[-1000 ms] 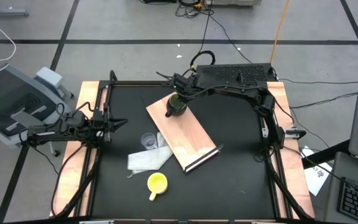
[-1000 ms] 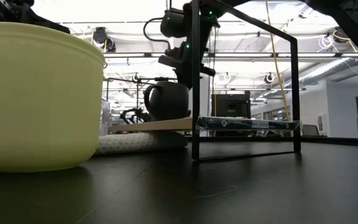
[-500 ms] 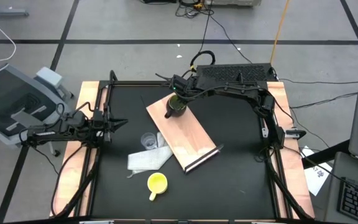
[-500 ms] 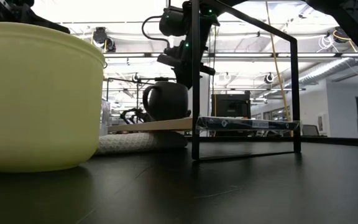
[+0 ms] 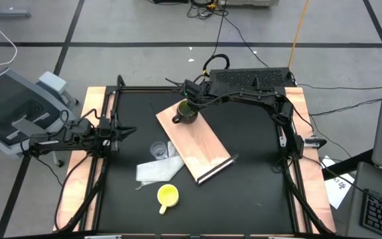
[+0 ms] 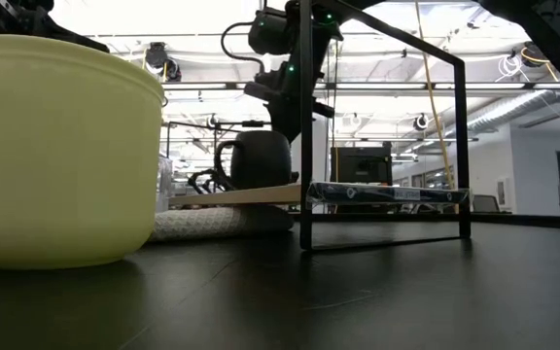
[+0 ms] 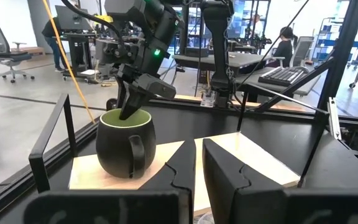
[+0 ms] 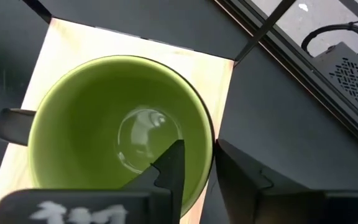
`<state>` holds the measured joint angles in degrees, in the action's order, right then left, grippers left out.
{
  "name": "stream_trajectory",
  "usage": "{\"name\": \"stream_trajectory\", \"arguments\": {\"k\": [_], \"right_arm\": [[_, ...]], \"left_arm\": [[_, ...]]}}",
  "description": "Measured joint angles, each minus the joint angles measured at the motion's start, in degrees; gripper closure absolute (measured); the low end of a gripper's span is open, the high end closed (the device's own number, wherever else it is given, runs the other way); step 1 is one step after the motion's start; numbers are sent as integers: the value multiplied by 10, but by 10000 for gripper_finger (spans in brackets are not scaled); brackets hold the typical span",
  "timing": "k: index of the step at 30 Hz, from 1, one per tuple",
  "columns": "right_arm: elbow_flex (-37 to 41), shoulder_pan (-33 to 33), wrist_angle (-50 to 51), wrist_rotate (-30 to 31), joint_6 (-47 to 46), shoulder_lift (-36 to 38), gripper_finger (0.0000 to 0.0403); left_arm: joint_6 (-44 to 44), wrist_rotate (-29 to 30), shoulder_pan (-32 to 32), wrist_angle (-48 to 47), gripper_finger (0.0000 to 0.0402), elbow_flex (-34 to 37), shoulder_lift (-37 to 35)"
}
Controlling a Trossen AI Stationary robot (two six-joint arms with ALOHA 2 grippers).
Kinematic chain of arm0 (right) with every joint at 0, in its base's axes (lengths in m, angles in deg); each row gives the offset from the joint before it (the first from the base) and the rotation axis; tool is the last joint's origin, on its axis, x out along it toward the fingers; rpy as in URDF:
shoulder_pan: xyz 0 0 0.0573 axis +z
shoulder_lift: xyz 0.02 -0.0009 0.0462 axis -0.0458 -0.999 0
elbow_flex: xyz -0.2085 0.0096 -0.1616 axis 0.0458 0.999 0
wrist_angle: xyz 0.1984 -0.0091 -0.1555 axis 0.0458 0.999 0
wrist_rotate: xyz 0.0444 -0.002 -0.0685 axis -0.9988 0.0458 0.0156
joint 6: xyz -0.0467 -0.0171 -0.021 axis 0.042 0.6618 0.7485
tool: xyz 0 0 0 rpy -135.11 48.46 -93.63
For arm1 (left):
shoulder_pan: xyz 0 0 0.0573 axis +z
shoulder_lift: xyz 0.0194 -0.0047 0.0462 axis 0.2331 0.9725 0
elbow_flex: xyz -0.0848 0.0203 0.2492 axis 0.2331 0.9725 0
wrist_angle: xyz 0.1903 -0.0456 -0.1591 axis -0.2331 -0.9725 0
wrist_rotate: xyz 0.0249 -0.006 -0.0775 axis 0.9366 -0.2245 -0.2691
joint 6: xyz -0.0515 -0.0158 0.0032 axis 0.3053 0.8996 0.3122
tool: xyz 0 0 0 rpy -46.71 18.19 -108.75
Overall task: Stack small to large cups/mugs on shelf
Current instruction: Put the black mug on the shelf
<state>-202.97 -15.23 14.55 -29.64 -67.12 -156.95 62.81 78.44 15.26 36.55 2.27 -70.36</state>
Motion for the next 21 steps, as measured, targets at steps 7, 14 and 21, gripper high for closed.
{"name": "stream_trajectory", "arguments": {"k": [7,14,21], "right_arm": [[0,4,-8,-1,14,0,298],[0,11,-23,-1,38,0,284],[0,11,-24,-32,40,0,273]], "left_arm": [[-1,-5,0,-1,369,0,0],[-14,-28,0,-2,369,0,0],[-13,-28,0,-2,369,0,0]]}}
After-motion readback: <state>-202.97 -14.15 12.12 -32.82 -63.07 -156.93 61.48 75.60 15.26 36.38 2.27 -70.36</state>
